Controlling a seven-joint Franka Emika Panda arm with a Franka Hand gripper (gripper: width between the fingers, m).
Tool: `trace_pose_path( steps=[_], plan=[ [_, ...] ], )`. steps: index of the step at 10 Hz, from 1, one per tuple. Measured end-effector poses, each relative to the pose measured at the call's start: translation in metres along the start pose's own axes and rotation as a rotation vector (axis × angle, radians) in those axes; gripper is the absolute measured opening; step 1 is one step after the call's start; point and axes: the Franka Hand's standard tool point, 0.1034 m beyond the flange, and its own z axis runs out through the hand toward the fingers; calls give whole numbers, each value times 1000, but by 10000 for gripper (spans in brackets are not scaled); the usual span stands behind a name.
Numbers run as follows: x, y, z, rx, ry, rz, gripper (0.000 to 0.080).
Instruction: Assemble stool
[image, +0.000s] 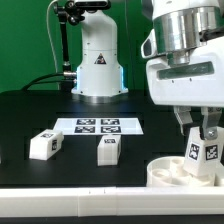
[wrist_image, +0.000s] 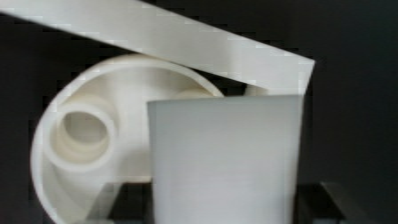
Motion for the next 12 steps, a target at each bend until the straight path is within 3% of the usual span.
trace_pose_path(
  steps=[3,5,8,11,12],
  plan=[
    [-3,0,1,8,-20,244,340],
    [0,2,1,55,-43,484,340],
    [1,3,1,75,-92,835,340],
    [1,4,2,70,-105,958,340],
    [1,4,2,70,-105,956,444]
  ],
)
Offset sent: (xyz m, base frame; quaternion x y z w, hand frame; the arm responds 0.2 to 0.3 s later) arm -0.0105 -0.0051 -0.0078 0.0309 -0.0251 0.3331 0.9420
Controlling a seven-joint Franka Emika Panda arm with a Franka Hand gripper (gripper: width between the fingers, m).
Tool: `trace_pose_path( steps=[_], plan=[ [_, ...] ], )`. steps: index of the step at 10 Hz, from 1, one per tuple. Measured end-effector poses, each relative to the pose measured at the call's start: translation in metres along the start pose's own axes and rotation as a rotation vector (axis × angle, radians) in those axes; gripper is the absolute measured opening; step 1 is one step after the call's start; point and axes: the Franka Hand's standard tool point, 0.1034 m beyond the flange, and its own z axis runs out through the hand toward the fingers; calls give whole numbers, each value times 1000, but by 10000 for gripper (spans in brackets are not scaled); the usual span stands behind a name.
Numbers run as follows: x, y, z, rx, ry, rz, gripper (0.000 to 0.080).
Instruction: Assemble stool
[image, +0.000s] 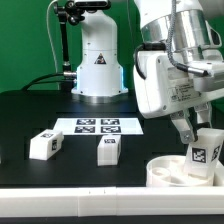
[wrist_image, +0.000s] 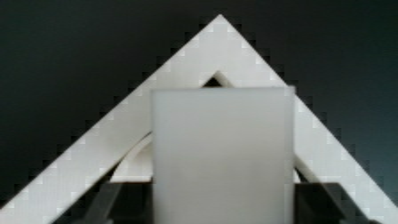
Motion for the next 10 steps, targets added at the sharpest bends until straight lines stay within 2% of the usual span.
trace_pose_path(
  steps=[1,2,3,4,8,10],
  plan=[
    [-2,1,-1,-14,3,-41,573],
    [-6,1,-4,-37,1,-79,573],
    [-12,0,-8,-55,-3,-120,625],
    [-18,1,-11,-67,3,-244,645],
    [-16,0,-10,-67,-4,-550,649],
    [-21,3,-11,-81,20,-775,649]
  ],
)
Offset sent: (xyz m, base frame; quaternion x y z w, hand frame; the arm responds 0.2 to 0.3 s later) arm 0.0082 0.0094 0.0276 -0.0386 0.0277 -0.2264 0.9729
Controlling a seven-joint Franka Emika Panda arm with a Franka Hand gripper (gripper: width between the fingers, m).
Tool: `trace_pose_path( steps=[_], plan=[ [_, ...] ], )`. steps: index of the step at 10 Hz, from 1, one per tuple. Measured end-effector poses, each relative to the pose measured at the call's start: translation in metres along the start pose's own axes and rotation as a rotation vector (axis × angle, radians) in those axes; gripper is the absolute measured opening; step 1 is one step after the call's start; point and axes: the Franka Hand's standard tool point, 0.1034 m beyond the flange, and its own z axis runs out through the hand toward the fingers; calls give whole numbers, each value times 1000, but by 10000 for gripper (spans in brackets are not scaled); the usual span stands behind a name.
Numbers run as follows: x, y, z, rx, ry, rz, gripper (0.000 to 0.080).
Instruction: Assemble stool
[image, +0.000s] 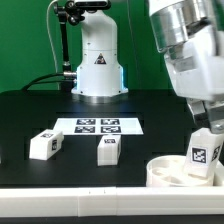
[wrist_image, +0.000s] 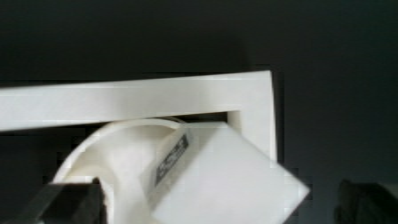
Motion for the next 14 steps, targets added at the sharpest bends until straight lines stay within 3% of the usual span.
trace_pose_path(
  steps=[3,9,14],
  plan=[
    [-3,-4,-2,-7,19,-379,649],
    [-2,-3,0,-18,23,-832,649],
    [-10,1,5,-93,50,-1411,649]
  ],
)
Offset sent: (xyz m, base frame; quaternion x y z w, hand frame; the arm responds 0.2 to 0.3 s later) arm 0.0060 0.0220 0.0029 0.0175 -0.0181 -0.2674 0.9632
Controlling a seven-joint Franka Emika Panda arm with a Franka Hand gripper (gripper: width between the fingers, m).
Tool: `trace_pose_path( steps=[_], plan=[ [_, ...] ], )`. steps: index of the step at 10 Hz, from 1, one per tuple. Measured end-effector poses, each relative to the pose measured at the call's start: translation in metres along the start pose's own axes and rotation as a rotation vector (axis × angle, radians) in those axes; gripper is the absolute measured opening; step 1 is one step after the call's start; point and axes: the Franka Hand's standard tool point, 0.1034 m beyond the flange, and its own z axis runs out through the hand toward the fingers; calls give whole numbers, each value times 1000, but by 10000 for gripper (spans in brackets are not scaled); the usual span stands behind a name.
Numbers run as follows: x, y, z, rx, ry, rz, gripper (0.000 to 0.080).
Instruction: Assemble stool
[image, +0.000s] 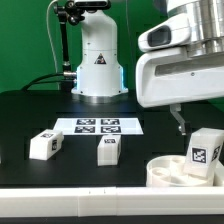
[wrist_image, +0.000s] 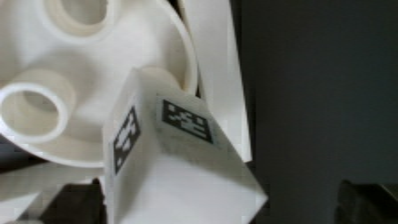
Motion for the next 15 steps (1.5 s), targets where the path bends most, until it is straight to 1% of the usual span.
trace_pose_path(
  steps=[2,6,9,10,12,14,15],
  plan=[
    [1,3,0,-4,1,-93,649],
    [3,6,3,-58,-9,-454,649],
    [11,17,3,-70,-11,-585,649],
    [14,22,3,-72,-11,-597,649],
    [15,27,4,-73,-15,-590,649],
    [13,29,7,-75,-15,-588,385],
    [13,29,7,-76,-14,-587,385]
  ],
)
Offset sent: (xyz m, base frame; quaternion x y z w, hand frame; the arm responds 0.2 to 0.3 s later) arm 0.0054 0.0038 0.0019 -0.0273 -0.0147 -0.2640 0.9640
